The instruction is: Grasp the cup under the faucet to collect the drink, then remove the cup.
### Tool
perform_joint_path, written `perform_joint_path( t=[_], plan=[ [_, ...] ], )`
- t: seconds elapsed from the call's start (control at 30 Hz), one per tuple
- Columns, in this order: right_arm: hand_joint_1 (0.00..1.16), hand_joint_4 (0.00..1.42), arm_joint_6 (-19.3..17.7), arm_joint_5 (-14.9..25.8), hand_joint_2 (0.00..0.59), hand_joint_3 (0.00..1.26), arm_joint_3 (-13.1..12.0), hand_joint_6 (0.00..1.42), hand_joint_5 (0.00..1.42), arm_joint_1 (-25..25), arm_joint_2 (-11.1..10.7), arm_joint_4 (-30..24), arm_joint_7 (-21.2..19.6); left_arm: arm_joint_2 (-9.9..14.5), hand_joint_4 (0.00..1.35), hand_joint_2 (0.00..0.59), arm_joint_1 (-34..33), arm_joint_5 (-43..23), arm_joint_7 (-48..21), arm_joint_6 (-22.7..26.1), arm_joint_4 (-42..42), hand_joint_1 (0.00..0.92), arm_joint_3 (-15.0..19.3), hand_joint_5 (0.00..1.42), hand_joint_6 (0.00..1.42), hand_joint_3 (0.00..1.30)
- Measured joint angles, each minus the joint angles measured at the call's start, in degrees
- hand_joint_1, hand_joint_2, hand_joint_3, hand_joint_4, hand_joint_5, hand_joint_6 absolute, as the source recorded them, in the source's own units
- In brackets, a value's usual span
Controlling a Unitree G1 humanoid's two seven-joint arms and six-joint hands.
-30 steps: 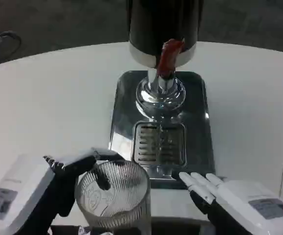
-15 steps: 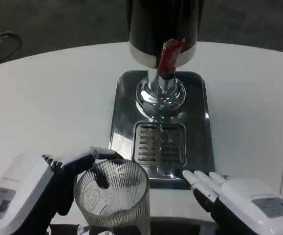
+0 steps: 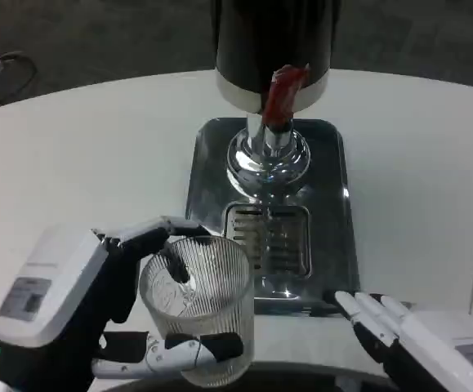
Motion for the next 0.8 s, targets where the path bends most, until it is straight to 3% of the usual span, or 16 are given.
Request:
perform_joint_path(
  t=[0.13, 0.27, 0.43, 0.63, 0.8],
  plan=[
    [0.24, 0.0, -2.7, 4.3, 0.459, 0.03, -4.2, 0.0, 0.0, 2.3, 1.6, 0.0, -1.5, -0.3, 1.11, 0.167, -2.9, 2.2, 0.7, 1.1, 3.4, 0.405, -1.4, 1.27, 1.28, 1.05],
    [0.24, 0.0, -5.8, 8.1, 0.459, 0.03, -9.6, 0.0, 0.0, 5.1, 1.9, 0.0, -1.8, -0.4, 1.11, 0.167, -8.1, 5.0, 1.5, 3.0, 9.0, 0.405, -4.0, 1.27, 1.28, 1.05],
    [0.24, 0.0, -8.7, 12.8, 0.459, 0.03, -14.1, 0.0, 0.0, 7.8, 2.1, -0.1, -2.6, -0.4, 1.11, 0.167, -16.3, 7.5, 2.9, 5.2, 15.3, 0.405, -6.8, 1.27, 1.29, 1.05],
    [0.24, 0.0, -10.1, 16.1, 0.459, 0.03, -17.0, 0.0, 0.0, 9.1, 2.4, -0.1, -2.8, -0.1, 1.11, 0.167, -24.7, 9.6, 4.7, 7.0, 21.8, 0.405, -9.2, 1.27, 1.29, 1.05],
    [0.24, 0.0, -11.6, 17.5, 0.462, 0.04, -18.1, 0.0, 0.0, 10.2, 3.4, -0.1, -3.0, 0.5, 1.11, 0.167, -30.4, 11.7, 6.3, 7.9, 29.0, 0.405, -12.2, 1.27, 1.3, 1.05]
  ],
)
